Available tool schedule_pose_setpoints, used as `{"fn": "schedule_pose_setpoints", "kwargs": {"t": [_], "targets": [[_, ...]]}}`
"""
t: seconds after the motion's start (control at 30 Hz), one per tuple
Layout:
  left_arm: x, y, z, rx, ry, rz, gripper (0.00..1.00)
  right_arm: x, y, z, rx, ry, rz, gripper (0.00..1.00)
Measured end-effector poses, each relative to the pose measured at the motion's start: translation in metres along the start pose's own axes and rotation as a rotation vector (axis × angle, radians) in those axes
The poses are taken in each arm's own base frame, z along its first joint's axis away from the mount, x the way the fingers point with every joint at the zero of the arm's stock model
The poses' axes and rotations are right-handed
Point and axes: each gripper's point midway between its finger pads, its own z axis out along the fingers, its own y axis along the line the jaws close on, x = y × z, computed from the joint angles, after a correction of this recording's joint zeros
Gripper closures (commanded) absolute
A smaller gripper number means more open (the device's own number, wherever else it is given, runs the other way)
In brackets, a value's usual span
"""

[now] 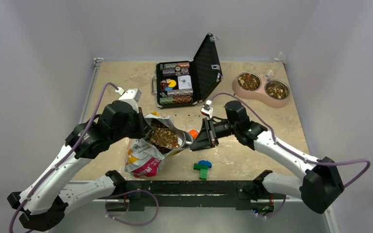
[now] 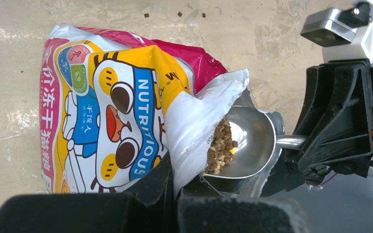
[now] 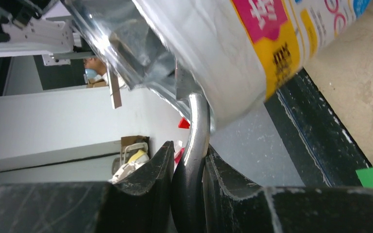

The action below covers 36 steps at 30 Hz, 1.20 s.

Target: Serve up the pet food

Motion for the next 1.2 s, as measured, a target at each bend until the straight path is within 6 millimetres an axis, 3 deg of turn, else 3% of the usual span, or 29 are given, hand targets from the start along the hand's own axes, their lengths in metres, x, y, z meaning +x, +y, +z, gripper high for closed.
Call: {"fn": "schedule_pose_setpoints", "kwargs": {"t": [0.13,0.3,0.43,0.53,0.6,0.7,0.83,0.93,1.0,1.07,1.2], "targets": [[-0.002,0.004,-0.004,-0.010,-0.019,0.000,1.00,0.005,-0.003,-0.003,-0.017,-0.031,0.017,1.00],[-0.004,0.011,-0.008,-0.037,-0.043,-0.001,1.00,-0.021,0.009,0.030,-0.052,0.028,0.041,1.00],[-0.003,0.012,-0.008,-0.039,-0.041,0.000,1.00,-0.013,0.008,0.019,-0.056,-0.008,0.026,1.00],[-0.004,0.013,-0.009,-0.044,-0.045,0.002,1.00,-0.020,0.012,0.024,-0.096,-0.001,0.042,1.00],[-0.004,0.014,-0.009,-0.047,-0.046,0.003,1.00,-0.020,0.006,0.030,-0.113,0.005,0.067,1.00],[-0.003,0.013,-0.010,-0.042,-0.043,0.011,1.00,-0.011,-0.005,0.021,-0.081,-0.042,0.101,1.00],[-0.005,0.018,-0.010,-0.058,-0.054,0.035,1.00,-0.023,0.006,0.028,-0.123,-0.019,0.151,1.00],[-0.004,0.017,-0.011,-0.053,-0.050,0.035,1.00,-0.022,-0.003,0.019,-0.099,-0.063,0.183,1.00],[-0.003,0.016,-0.011,-0.046,-0.046,0.035,1.00,-0.020,0.001,0.010,-0.099,-0.082,0.194,1.00],[-0.003,0.017,-0.012,-0.046,-0.050,0.035,1.00,-0.025,0.009,0.013,-0.128,-0.053,0.207,1.00],[-0.001,0.017,-0.014,-0.038,-0.054,0.032,1.00,-0.028,0.003,0.017,-0.108,-0.052,0.244,1.00]]}}
